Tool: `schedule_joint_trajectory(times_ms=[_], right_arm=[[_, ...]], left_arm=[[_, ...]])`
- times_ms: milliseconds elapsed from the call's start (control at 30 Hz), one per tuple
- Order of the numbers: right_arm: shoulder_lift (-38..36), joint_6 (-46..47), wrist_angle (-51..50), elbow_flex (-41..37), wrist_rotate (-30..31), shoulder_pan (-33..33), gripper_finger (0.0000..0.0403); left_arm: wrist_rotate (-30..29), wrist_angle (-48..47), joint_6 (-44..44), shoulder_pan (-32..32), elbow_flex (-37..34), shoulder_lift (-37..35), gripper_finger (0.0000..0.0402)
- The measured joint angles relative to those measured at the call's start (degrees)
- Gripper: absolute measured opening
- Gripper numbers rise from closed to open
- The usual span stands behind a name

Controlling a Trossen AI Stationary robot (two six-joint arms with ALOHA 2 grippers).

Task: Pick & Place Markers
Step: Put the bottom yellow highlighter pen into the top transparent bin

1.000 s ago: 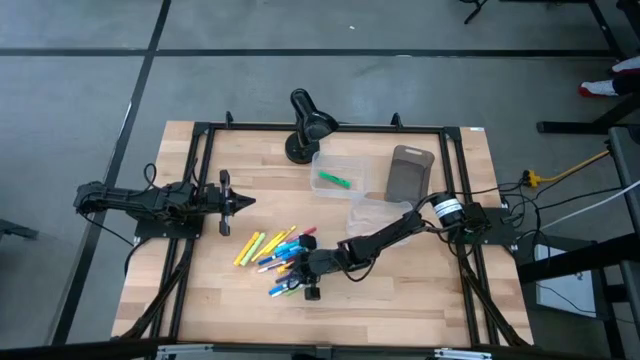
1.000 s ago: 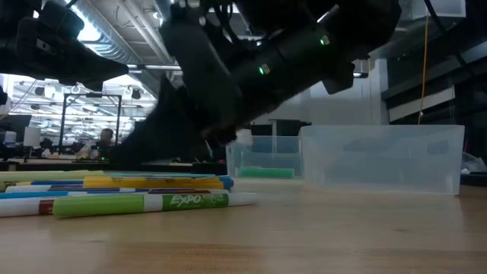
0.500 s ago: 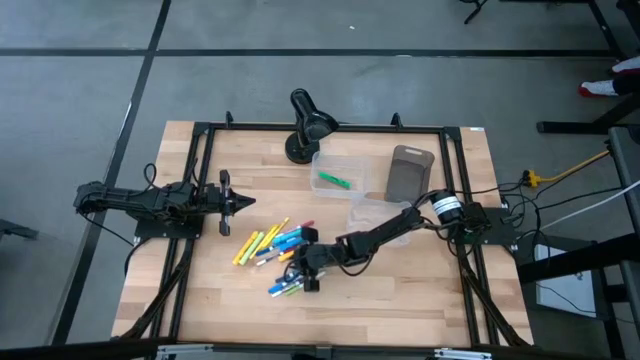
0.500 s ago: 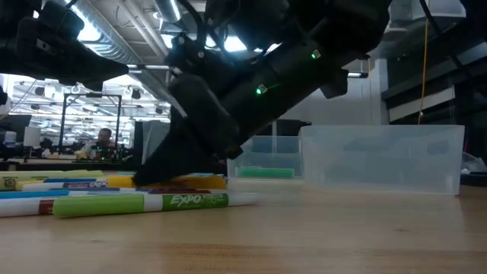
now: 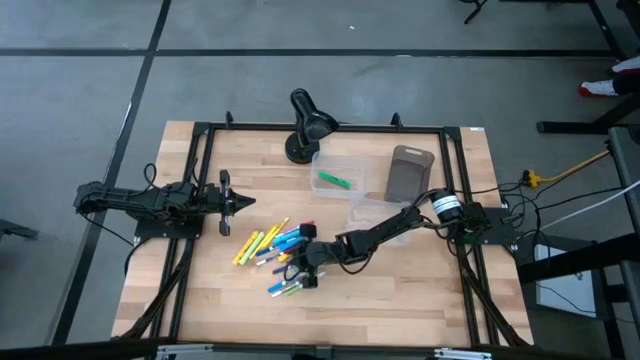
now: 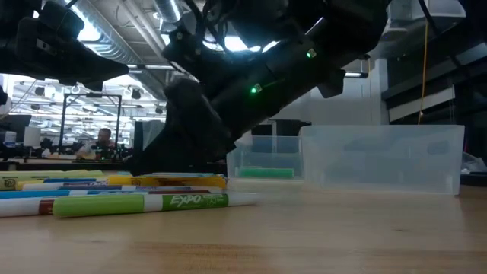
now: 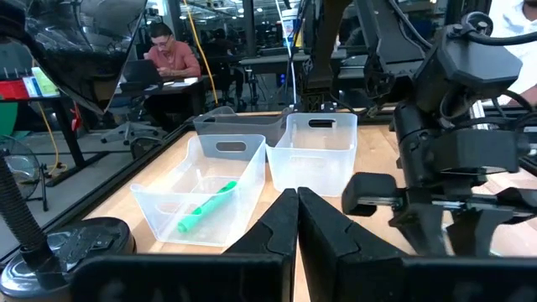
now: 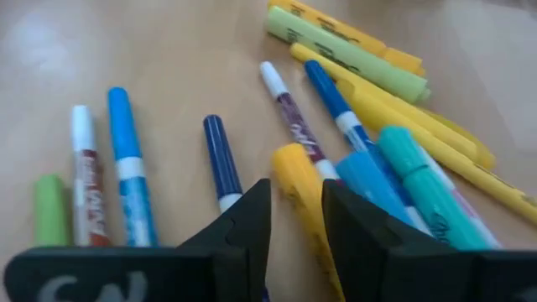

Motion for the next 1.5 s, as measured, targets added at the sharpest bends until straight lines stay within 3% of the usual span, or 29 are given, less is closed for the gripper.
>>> schedule_joint_trajectory(times_ms=[600,800,967,1500], right_arm=[[-0.2,4.2,-9.8,0.3,-1.2,-2.1,0.0108],[-0.2,4.9,-10.0,0.2,-1.6,-2.5,0.0105],[-0.2,5.9,-10.3,0.2,-1.6,-2.9,0.0071],[0.3,4.3,-12.1,3.6,-3.3,-3.3,0.0070]], left_arm=[[0.0,0.0,0.0,0.0,0.0,0.0,0.0008],[0.0,0.0,0.0,0.0,0.0,0.0,0.0006],[0.0,0.0,0.0,0.0,0.0,0.0,0.0006],[0.0,0.0,0.0,0.0,0.0,0.0,0.0006]])
